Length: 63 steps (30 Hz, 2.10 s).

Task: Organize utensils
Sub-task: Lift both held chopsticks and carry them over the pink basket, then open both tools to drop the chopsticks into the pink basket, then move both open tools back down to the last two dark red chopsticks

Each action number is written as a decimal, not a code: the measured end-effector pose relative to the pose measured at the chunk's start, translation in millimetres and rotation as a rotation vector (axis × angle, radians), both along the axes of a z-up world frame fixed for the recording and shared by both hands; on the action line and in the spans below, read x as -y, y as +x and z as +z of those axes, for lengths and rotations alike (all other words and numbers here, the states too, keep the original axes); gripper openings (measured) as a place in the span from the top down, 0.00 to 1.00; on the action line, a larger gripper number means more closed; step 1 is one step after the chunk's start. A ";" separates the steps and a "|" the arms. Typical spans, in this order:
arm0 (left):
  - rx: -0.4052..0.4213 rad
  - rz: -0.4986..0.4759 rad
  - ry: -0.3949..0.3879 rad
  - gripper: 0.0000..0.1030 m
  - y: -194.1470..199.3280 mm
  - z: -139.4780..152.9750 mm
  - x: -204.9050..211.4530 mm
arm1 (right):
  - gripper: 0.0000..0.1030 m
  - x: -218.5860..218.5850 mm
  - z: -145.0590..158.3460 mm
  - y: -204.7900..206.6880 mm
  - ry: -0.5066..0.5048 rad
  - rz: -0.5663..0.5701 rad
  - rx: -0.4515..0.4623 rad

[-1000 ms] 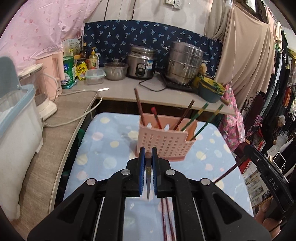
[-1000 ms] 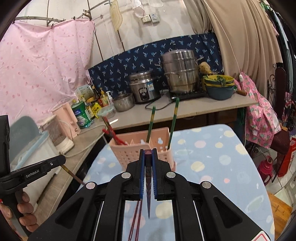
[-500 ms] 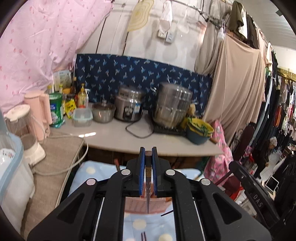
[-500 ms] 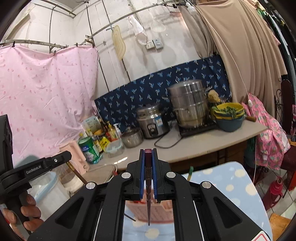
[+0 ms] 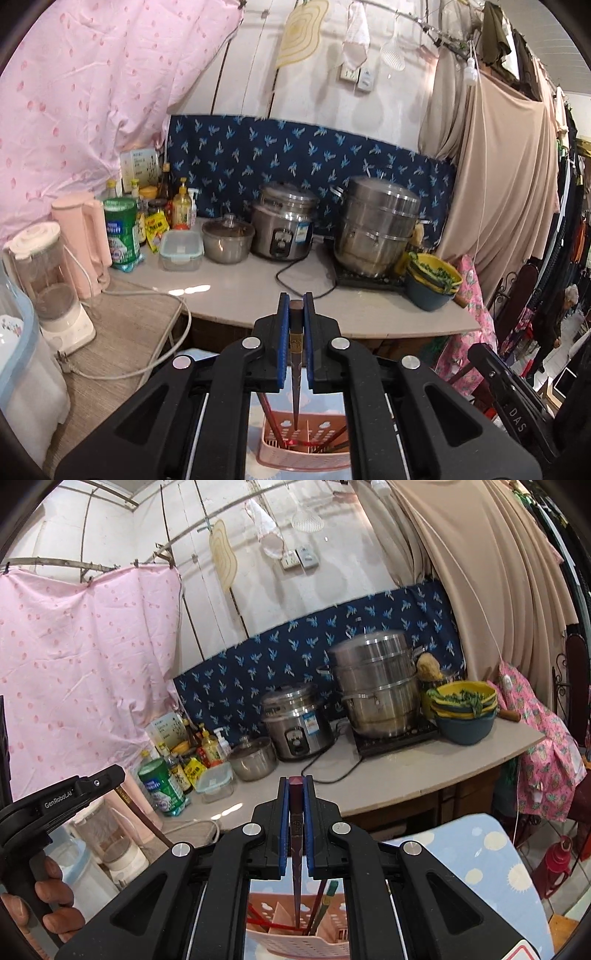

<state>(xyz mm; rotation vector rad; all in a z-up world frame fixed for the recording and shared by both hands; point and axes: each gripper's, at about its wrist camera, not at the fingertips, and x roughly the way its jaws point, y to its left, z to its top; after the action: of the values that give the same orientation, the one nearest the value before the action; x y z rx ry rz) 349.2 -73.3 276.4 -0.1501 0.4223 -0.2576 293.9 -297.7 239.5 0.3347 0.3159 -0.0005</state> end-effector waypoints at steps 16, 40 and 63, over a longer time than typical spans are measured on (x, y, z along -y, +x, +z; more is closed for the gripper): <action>-0.147 -0.012 0.002 0.81 14.0 -64.2 -4.5 | 0.89 -0.8 -57.7 8.8 0.016 0.005 -0.121; -0.213 0.002 0.103 0.64 -82.5 -112.1 -33.9 | 0.76 -14.1 -87.5 -97.8 0.020 0.040 -0.189; -0.444 -0.045 0.188 0.64 -191.9 -232.4 -44.5 | 0.76 -69.9 -204.8 -209.4 -0.063 0.131 -0.452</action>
<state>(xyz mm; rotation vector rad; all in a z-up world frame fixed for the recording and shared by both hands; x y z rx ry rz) 157.3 -28.8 43.9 -0.0108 0.8887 -0.2267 84.5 -227.8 34.7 0.2482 0.7837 0.0432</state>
